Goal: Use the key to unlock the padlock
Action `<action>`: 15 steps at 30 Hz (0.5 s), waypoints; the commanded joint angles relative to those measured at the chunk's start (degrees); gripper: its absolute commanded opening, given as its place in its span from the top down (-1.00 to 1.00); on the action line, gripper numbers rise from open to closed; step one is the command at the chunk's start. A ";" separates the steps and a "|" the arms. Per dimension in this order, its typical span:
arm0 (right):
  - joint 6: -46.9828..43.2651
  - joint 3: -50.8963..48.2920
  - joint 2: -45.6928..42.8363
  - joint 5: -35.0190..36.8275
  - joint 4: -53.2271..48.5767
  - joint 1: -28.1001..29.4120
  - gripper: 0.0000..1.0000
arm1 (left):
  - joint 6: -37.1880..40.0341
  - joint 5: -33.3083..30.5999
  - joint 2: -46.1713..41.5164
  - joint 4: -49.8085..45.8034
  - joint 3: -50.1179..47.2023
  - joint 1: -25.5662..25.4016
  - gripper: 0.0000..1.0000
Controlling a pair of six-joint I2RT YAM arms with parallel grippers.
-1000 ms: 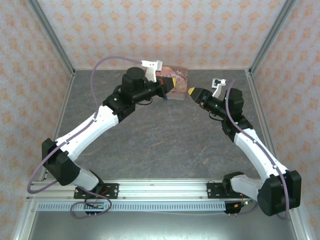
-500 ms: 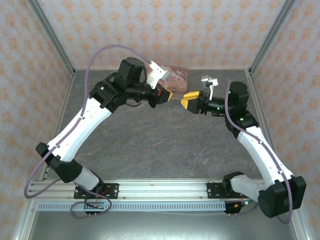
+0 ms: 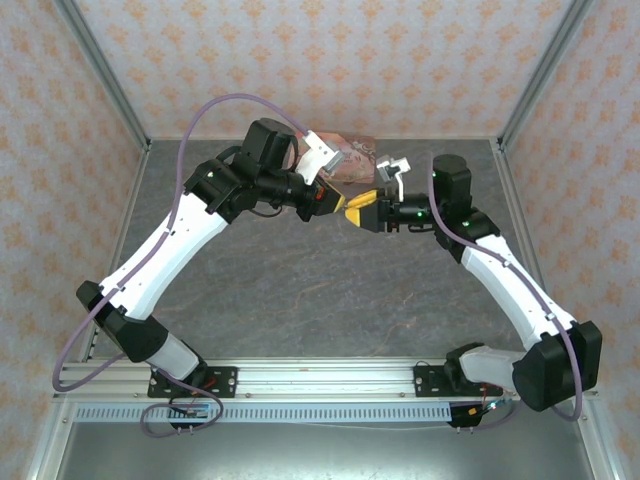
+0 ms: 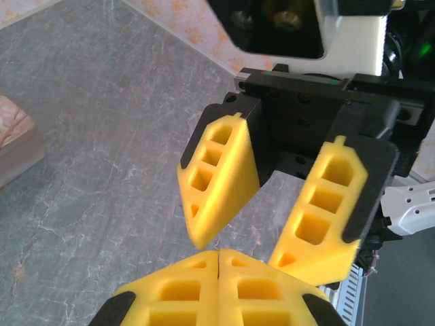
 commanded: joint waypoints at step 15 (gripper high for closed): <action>-2.21 3.83 1.07 -1.71 -0.23 1.14 0.64 | 1.22 2.15 1.33 -0.39 1.68 0.32 1.00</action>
